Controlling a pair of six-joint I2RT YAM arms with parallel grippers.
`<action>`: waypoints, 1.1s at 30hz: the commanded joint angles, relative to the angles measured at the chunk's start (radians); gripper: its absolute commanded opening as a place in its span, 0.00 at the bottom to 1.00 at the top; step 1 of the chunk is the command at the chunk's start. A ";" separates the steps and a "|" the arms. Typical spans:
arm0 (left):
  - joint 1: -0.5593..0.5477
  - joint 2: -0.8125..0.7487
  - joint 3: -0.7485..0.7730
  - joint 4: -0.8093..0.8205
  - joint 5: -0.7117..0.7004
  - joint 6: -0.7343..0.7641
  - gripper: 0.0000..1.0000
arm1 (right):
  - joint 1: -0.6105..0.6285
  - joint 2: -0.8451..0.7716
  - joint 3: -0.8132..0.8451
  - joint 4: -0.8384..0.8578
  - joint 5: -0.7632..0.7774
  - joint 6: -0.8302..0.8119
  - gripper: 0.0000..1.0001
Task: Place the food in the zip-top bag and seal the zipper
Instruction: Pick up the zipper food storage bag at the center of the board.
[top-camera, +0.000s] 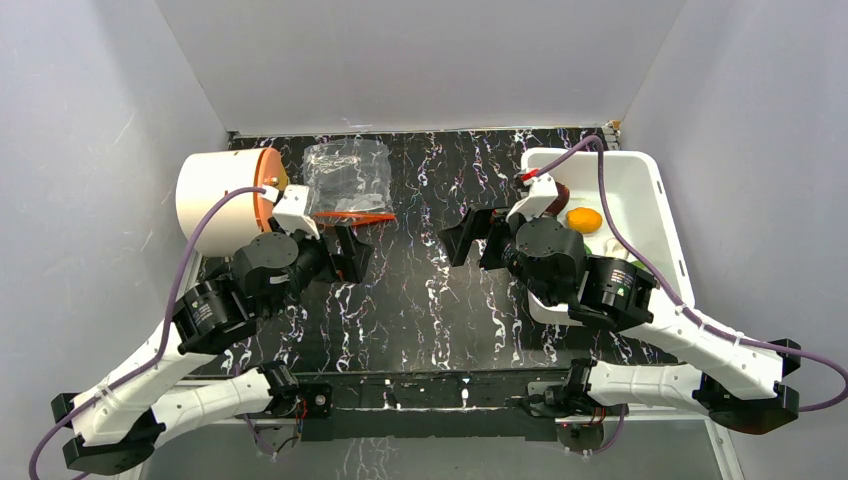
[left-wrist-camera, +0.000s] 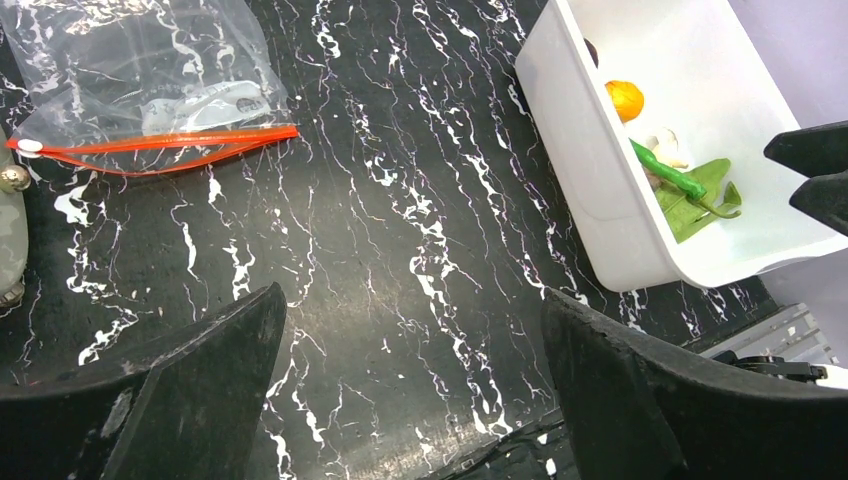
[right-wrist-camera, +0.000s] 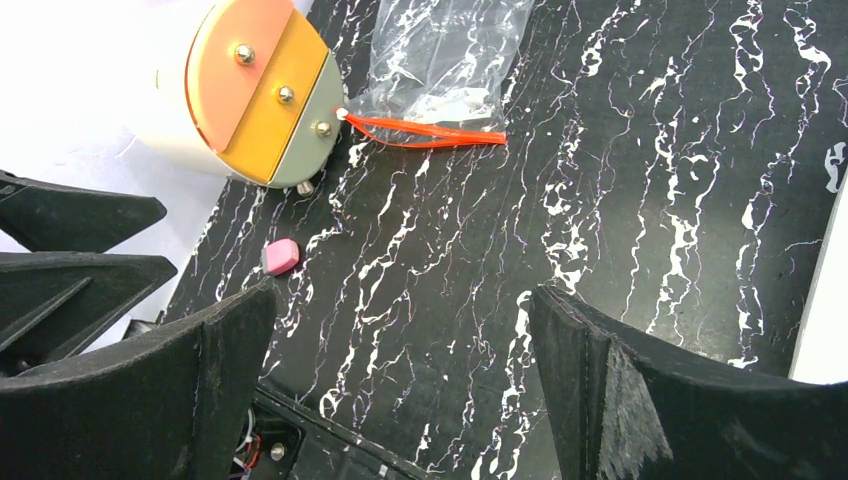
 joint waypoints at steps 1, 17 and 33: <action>-0.003 -0.017 -0.016 0.038 -0.008 0.021 0.98 | 0.007 -0.008 -0.002 0.058 0.014 -0.013 0.98; -0.003 0.254 0.074 -0.010 -0.166 0.276 0.98 | 0.007 -0.055 -0.040 0.081 -0.008 -0.010 0.98; 0.057 0.501 -0.133 0.401 -0.232 1.064 0.65 | 0.006 -0.112 -0.054 0.095 -0.054 -0.001 0.98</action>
